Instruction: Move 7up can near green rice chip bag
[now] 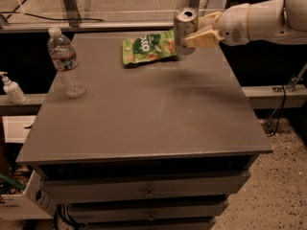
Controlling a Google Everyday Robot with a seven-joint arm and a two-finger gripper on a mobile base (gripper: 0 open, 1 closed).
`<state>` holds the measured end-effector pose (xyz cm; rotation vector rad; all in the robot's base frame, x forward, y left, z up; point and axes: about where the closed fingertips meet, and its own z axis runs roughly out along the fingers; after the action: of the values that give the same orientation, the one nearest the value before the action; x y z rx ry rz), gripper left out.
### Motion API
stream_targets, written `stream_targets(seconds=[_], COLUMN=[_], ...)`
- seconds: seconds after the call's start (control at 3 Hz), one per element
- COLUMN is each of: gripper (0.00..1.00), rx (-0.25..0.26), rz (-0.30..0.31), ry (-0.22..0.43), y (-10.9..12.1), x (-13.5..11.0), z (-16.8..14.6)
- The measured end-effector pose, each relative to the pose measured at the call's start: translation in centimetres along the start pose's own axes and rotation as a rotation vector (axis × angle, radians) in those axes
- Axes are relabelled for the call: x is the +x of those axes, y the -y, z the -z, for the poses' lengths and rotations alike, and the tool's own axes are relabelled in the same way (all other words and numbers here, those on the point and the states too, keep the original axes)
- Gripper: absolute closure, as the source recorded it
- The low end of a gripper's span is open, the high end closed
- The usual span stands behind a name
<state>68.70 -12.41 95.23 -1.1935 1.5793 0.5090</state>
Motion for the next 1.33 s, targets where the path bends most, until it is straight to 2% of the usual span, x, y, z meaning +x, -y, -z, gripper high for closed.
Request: stream_targets(seconds=[0.33,1.0,1.33], gripper=[1.0,1.0,0.82], rx=[0.009,0.01,-0.001], rz=[-0.011,-0.063,-0.094], ry=[-0.052,-0.092,-0.099], y=[1.9,2.6,2.2], x=[1.8,5.5,6.7], z=[-2.3,-4.8,-5.7])
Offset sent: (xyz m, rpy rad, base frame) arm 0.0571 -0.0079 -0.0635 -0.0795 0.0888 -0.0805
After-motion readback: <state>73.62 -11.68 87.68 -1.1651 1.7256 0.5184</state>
